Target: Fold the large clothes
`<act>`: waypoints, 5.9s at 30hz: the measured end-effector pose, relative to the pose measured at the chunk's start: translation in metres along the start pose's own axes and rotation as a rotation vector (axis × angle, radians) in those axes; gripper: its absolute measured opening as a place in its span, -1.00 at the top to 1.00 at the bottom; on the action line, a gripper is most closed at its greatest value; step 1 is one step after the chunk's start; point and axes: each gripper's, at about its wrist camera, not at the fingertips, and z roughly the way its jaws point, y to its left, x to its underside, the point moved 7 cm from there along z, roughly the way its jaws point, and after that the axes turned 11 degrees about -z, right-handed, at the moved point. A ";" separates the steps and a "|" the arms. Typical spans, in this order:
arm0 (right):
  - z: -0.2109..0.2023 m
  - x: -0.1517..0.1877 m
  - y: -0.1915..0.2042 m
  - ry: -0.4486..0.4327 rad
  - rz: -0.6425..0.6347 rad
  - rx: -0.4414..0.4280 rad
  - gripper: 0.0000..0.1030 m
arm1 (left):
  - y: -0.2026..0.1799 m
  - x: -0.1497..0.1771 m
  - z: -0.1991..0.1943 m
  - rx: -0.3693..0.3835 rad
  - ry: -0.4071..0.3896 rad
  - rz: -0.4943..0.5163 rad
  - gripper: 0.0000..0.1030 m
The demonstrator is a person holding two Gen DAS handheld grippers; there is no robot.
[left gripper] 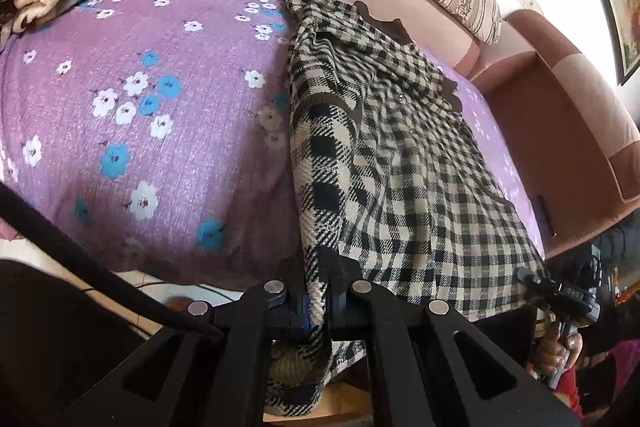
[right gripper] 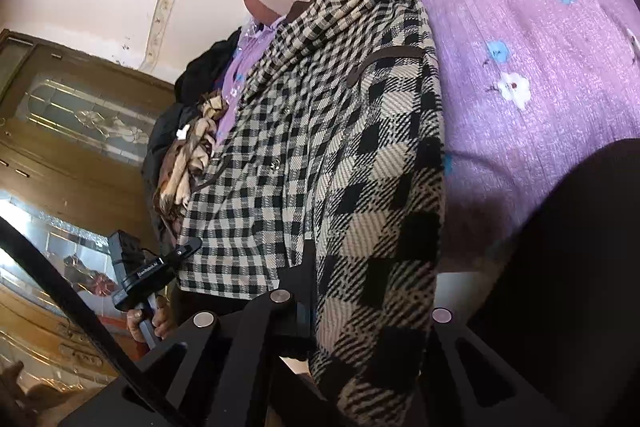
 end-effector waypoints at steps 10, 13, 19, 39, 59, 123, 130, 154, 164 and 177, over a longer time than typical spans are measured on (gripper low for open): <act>-0.012 -0.115 0.015 -0.103 -0.109 0.002 0.90 | -0.052 -0.091 -0.002 0.061 -0.031 0.037 0.91; -0.001 -0.168 0.012 -0.149 -0.117 0.044 0.90 | -0.068 -0.148 0.015 0.022 -0.082 0.039 0.91; 0.034 -0.271 -0.020 -0.239 -0.057 0.165 0.90 | -0.069 -0.256 0.087 -0.107 -0.144 -0.031 0.90; 0.092 -0.369 -0.139 -0.330 0.349 0.060 -0.21 | -0.047 -0.339 0.188 0.185 -0.001 -0.451 0.25; 0.069 -0.315 -0.079 -0.188 -0.041 0.319 -0.23 | -0.026 -0.296 0.127 -0.040 -0.091 -0.117 -0.31; 0.172 -0.310 -0.068 -0.006 -0.212 0.690 0.57 | 0.001 -0.213 0.155 -0.396 -0.069 0.182 -0.24; 0.171 -0.290 -0.003 -0.005 -0.364 0.597 0.42 | 0.011 -0.228 0.121 -0.386 -0.135 0.124 -0.24; 0.447 -0.284 0.164 0.285 -0.706 0.488 0.43 | 0.076 -0.263 0.053 -0.459 -0.299 -0.057 -0.24; 0.337 -0.246 0.186 0.153 -0.762 0.341 0.16 | 0.079 -0.265 0.062 -0.426 -0.267 -0.096 -0.24; 0.293 -0.124 0.164 0.115 -0.990 0.417 -0.02 | 0.054 -0.234 0.090 -0.509 -0.258 0.008 -0.24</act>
